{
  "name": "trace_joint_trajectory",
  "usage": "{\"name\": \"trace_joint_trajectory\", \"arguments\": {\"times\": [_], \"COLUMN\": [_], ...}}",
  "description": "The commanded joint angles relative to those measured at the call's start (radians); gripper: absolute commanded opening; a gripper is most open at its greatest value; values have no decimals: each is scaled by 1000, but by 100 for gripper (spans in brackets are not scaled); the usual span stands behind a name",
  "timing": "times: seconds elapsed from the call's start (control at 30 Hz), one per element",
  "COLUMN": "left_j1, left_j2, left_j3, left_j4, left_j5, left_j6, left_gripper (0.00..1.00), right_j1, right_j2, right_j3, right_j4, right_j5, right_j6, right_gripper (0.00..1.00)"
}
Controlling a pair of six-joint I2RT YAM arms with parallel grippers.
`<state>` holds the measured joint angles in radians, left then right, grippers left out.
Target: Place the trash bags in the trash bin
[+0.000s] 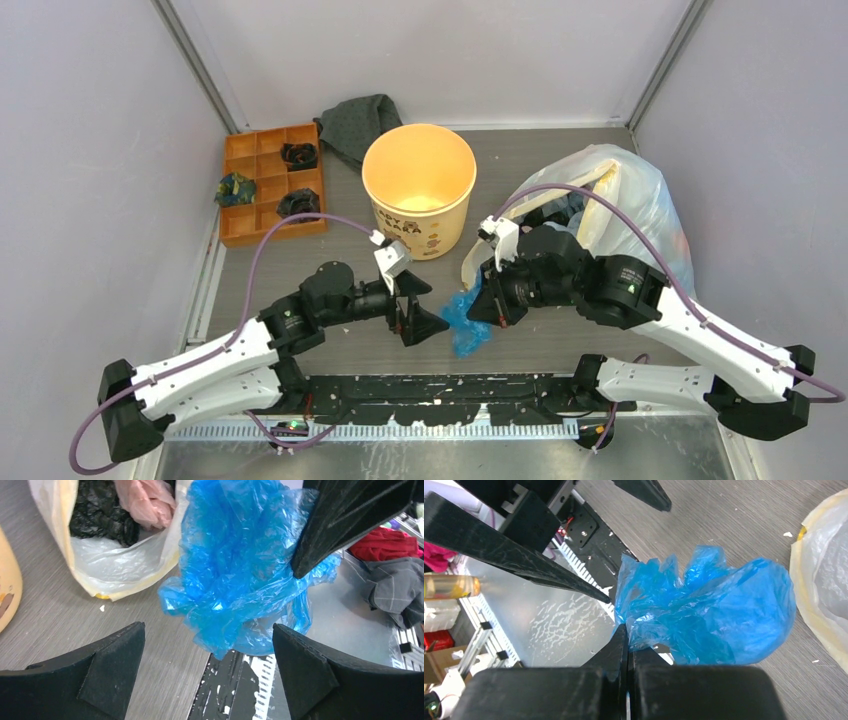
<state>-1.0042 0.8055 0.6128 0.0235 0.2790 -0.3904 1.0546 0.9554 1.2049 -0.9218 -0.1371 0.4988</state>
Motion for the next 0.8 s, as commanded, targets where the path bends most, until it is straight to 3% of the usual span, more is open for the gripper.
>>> {"name": "trace_joint_trajectory", "arguments": {"times": [0.0,0.13,0.27,0.3,0.57,0.67,0.73,0.77], "left_j1": [-37,-42,-43,-45,-54,-54,-54,-54], "left_j2": [0,7,37,52,83,80,83,85], "left_j3": [1,0,20,36,19,13,11,14], "left_j4": [117,172,191,182,247,253,253,234], "left_j5": [62,114,181,185,153,129,107,91], "left_j6": [77,94,96,95,47,23,-8,-28], "left_gripper": [100,92,74,66,46,31,14,3], "right_j1": [6,5,5,6,5,5,5,6], "right_j2": [-2,16,35,39,51,56,63,66], "right_j3": [80,125,163,171,155,150,146,145], "right_j4": [-16,-49,-78,-81,-80,-89,-97,-101], "right_j5": [-85,-122,-117,-115,-89,-36,23,63], "right_j6": [-32,-48,-55,-54,-45,-41,-30,-22], "right_gripper": [1,1,1,1,1,1,4,11]}}
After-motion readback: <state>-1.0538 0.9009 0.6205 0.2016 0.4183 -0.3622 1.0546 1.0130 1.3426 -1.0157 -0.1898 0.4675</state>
